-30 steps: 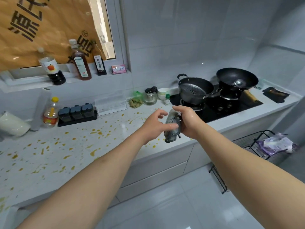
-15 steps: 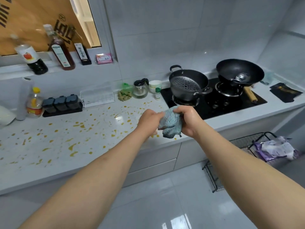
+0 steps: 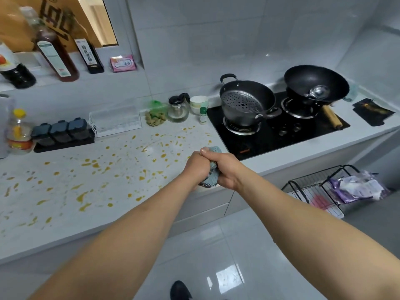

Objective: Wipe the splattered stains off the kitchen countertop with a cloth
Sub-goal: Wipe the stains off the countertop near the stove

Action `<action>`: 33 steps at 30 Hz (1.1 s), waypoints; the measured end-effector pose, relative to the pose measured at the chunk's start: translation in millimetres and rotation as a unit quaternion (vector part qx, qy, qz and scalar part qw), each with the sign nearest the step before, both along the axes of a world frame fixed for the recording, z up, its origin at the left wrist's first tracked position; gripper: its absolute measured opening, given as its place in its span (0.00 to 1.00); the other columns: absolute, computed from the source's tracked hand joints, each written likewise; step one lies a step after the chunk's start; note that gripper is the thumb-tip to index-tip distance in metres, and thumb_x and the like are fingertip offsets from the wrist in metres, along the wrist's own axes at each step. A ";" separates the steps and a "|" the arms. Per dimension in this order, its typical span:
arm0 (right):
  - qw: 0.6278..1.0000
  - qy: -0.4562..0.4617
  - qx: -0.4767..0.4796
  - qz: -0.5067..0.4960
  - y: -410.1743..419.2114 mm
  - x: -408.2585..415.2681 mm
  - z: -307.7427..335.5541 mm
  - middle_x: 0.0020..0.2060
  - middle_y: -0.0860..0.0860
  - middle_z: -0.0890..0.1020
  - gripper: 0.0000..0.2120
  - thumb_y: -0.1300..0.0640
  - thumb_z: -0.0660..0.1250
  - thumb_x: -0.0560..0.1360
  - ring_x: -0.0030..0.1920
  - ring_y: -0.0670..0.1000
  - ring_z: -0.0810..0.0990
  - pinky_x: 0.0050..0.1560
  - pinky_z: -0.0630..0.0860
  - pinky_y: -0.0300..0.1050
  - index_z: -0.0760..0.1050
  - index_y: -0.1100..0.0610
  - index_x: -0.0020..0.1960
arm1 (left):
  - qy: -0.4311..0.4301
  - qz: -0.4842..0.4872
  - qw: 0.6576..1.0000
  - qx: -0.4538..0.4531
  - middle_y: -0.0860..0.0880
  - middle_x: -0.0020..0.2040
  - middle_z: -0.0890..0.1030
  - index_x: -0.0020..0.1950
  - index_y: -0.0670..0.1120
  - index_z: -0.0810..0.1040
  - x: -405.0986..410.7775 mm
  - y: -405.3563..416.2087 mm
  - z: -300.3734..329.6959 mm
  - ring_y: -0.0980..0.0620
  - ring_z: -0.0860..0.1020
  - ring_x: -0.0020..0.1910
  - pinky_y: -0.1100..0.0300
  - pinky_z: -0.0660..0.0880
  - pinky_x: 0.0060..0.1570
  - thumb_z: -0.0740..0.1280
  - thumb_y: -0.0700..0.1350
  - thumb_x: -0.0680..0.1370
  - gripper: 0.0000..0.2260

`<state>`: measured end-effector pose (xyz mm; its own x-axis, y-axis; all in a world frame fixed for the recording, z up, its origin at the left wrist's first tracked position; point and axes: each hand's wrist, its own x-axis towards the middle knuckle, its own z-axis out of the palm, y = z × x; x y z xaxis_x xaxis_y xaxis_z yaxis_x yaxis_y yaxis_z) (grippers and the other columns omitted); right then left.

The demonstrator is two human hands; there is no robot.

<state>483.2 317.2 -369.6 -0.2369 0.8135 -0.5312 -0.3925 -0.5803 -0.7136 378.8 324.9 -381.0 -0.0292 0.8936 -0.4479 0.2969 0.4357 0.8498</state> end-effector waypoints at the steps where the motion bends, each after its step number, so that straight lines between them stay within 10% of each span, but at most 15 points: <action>1: 1.000 0.002 -0.018 0.006 6.8 0.8 -1.0 0.58 0.64 0.83 0.16 0.60 0.71 0.78 0.58 0.63 0.83 0.58 0.79 0.64 0.78 0.66 0.63 | 0.032 -0.011 0.999 0.013 0.42 0.55 0.84 0.61 0.44 0.77 -3.7 10.0 -4.6 0.41 0.83 0.53 0.47 0.82 0.54 0.57 0.59 0.80 0.22; 13: 0.958 -0.276 -0.018 -0.079 51.1 63.9 -60.4 0.48 0.60 0.86 0.07 0.64 0.66 0.77 0.45 0.60 0.86 0.46 0.82 0.61 0.80 0.57 0.51 | 0.005 -0.110 0.988 -0.107 0.47 0.48 0.82 0.61 0.47 0.79 -25.0 47.7 -46.2 0.47 0.81 0.43 0.54 0.82 0.38 0.66 0.48 0.82 0.10; 19: 0.826 -0.563 0.016 0.039 66.6 115.6 -103.5 0.32 0.61 0.81 0.09 0.65 0.60 0.73 0.31 0.61 0.79 0.29 0.73 0.41 0.77 0.64 0.38 | 0.027 -0.062 0.978 -0.197 0.44 0.48 0.79 0.52 0.45 0.75 -32.5 43.7 -73.3 0.43 0.79 0.41 0.51 0.80 0.44 0.67 0.48 0.82 0.07; 24: 0.678 -0.704 0.158 0.140 72.7 144.1 -141.0 0.48 0.60 0.77 0.07 0.66 0.61 0.74 0.44 0.60 0.75 0.38 0.68 0.46 0.76 0.61 0.49 | 0.056 0.051 0.966 -0.248 0.49 0.28 0.62 0.36 0.49 0.60 -27.2 37.3 -94.8 0.50 0.57 0.27 0.62 0.57 0.30 0.63 0.36 0.75 0.15; 28: 0.632 -0.698 0.217 0.255 72.7 147.6 -174.2 0.52 0.60 0.75 0.14 0.65 0.61 0.74 0.50 0.63 0.75 0.44 0.71 0.50 0.79 0.61 0.57 | 0.127 0.085 0.968 -0.198 0.43 0.42 0.82 0.46 0.43 0.77 -25.5 32.8 -111.4 0.42 0.82 0.40 0.51 0.81 0.40 0.67 0.43 0.79 0.04; 33: 0.571 -0.715 0.261 0.309 69.0 138.9 -191.6 0.59 0.55 0.76 0.14 0.58 0.65 0.75 0.56 0.59 0.73 0.50 0.71 0.50 0.79 0.56 0.60 | 0.248 0.069 0.948 -0.188 0.41 0.46 0.80 0.51 0.36 0.81 -31.7 16.3 -125.3 0.40 0.82 0.51 0.57 0.75 0.45 0.66 0.43 0.79 0.10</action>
<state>622.1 386.1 -561.2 -0.1929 0.9451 -0.2640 0.9713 0.1457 -0.1880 347.1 341.2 -506.3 -0.4246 0.6461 -0.6342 0.5371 0.7437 0.3981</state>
